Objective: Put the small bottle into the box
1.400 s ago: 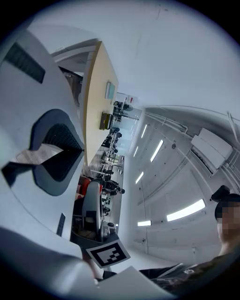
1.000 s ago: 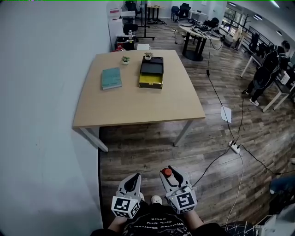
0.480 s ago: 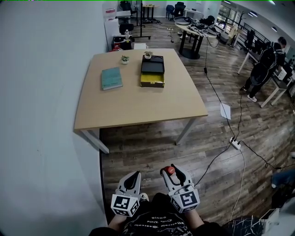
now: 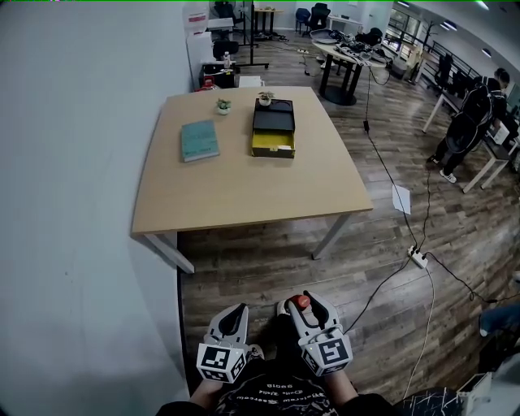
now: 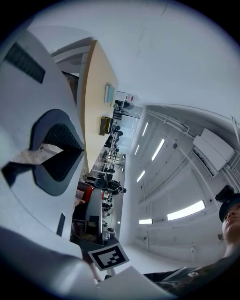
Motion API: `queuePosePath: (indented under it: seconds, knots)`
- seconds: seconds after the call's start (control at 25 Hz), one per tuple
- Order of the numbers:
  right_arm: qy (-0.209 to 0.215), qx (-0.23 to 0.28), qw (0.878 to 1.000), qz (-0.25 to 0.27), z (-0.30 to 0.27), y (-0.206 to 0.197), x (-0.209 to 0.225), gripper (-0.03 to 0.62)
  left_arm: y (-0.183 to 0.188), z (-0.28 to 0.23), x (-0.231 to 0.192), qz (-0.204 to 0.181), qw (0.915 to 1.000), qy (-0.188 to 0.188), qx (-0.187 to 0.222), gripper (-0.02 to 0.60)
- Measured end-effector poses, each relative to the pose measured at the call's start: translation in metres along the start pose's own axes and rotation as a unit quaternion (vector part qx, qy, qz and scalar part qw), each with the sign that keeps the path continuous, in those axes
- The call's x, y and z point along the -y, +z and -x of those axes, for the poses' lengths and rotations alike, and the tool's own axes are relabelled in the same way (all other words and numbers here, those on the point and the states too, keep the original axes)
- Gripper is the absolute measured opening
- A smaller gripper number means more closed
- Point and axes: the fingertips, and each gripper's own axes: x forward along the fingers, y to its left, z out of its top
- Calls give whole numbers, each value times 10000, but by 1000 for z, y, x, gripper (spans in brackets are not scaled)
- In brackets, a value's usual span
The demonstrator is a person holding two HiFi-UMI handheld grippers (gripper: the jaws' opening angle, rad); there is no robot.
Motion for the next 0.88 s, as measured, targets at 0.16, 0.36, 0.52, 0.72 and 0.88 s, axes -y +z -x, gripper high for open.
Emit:
queuePosePath:
  seconds: [0.16,0.36,0.52,0.72,0.88]
  knots:
    - [121,-21,9999,6,-24,2,23,161,4,-27,-7,48,9999,127,-37,5]
    - [296,-135,9994,141,-62,9,60,161,22,-75,-18,86,9997,236,-48,5]
    - [470,-162,9985,207,-94,16,92,161,40,-118,-26,125,9993,338,66,5]
    - [728,-144,9968,301,-132,29,131,161,59,-167,-32,164,9982,553,180,5]
    - [888,-140,9954,318,-150,34,160,161,63,-196,-28,232,9969,732,173,5]
